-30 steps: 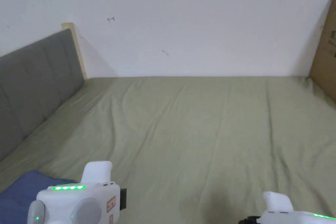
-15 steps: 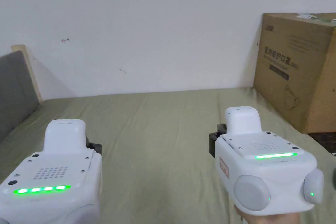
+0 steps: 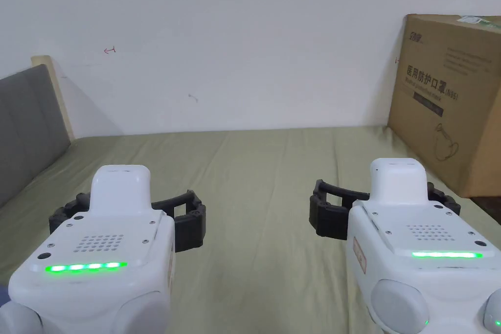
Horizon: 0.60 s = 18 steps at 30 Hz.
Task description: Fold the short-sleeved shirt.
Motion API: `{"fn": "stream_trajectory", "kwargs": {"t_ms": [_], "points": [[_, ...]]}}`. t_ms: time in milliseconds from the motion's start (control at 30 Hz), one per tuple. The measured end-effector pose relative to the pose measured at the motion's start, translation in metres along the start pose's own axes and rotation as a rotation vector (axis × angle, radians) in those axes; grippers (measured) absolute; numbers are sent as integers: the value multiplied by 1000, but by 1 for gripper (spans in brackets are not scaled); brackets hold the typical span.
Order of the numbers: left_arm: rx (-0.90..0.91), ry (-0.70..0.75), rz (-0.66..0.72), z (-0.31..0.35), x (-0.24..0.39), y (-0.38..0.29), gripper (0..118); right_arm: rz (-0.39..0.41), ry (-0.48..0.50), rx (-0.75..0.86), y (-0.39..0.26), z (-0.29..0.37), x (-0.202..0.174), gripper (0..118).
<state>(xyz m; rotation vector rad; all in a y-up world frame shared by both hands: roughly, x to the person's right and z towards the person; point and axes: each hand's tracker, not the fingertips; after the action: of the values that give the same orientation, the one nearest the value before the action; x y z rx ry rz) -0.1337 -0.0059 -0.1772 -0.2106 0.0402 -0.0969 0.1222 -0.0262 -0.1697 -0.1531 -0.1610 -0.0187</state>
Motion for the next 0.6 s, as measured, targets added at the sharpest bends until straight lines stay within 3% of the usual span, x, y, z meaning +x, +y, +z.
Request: {"fn": "stream_trajectory", "kwargs": {"t_ms": [600], "points": [[-34,4,53,-13,-1,2,109,-1,-17,-3,-3,-6,5,117]]}}
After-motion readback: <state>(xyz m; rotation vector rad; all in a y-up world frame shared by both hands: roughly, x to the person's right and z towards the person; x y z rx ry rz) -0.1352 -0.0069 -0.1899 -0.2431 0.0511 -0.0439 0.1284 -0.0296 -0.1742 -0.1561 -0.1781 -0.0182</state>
